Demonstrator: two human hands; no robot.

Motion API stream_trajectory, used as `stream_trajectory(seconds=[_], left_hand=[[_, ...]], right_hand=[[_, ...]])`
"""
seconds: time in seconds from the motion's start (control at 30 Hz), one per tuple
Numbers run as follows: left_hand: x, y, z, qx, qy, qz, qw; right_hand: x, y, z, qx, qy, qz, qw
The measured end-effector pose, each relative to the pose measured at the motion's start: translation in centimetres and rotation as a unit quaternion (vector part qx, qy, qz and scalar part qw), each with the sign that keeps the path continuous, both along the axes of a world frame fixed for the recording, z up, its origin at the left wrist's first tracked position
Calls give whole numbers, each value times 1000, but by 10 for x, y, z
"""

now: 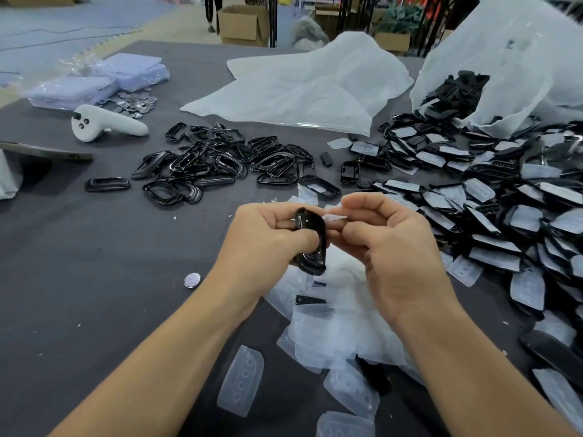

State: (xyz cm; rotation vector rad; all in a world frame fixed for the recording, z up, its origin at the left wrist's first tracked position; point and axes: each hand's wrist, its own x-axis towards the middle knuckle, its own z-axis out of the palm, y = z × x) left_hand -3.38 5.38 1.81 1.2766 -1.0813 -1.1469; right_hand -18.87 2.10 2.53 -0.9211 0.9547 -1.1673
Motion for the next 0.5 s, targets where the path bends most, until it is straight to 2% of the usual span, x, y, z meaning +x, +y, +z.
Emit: stream_trajectory(seconds=[0.1, 0.17, 0.27, 0.4, 0.43, 0.5], left_hand=[[0, 0, 3, 33, 81, -15, 996], [1, -1, 4, 45, 131, -36, 990], [3, -1, 4, 50, 156, -57, 985], [2, -5, 0, 70, 126, 10, 989], [2, -6, -2, 74, 95, 42, 992], [2, -7, -6, 76, 24, 84, 993]], right_hand=[[2, 3, -4, -68, 82, -13, 994], [4, 3, -5, -74, 85, -6, 994], [5, 3, -4, -53, 64, 10, 996], [-1, -2, -3, -30, 47, -46, 997], [-5, -4, -2, -37, 44, -40, 998], [-11, -7, 3, -72, 55, 47, 995]])
